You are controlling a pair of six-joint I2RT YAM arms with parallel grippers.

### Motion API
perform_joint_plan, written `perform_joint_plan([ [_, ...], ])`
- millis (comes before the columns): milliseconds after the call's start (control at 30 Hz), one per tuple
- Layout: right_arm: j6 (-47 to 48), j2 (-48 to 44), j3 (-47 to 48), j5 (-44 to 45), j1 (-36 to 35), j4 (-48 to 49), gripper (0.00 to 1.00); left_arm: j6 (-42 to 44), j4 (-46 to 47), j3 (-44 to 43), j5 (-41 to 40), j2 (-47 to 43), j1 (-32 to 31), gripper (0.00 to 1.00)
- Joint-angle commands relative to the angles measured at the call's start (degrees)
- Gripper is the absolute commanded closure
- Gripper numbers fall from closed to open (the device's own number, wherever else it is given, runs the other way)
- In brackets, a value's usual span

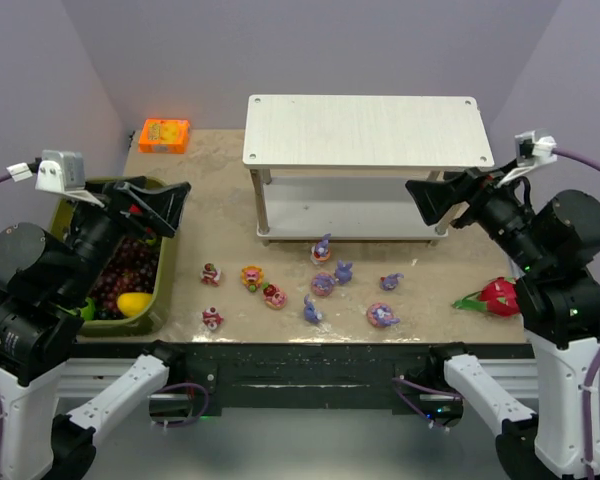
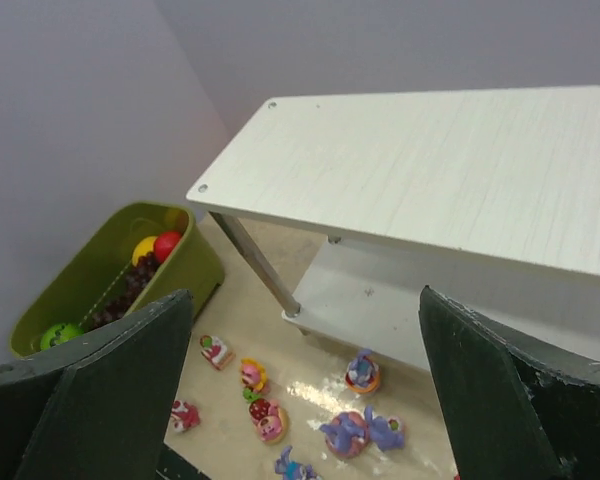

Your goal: Place and organize the plastic toys onto the shelf

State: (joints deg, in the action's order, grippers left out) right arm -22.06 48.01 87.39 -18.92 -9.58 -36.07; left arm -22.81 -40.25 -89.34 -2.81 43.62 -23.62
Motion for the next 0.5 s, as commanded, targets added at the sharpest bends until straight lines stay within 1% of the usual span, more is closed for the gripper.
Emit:
perform_joint_plan([
  [0,2.28,-0.81,-4.24,0.46,0.18,-3.47,0.01,1.54,3.42,4.6,0.7,-2.39,0.24,0.01],
  [200,2.56,-4.15,-10.75,-3.75,0.27,-4.62,0.01,1.98,3.86,11.46,1.58,-4.06,0.24,0.0],
  [300,2.46,-5.81,-15.14,-8.41,0.09,-3.13,0.01,1.98,4.65,15.33,1.58,-5.38,0.24,0.0],
  [467,3.87,-7.58,-21.81,-10.78,-0.96,-1.9,0.01,1.89,5.62,21.38,1.4,-7.58,0.24,0.01],
])
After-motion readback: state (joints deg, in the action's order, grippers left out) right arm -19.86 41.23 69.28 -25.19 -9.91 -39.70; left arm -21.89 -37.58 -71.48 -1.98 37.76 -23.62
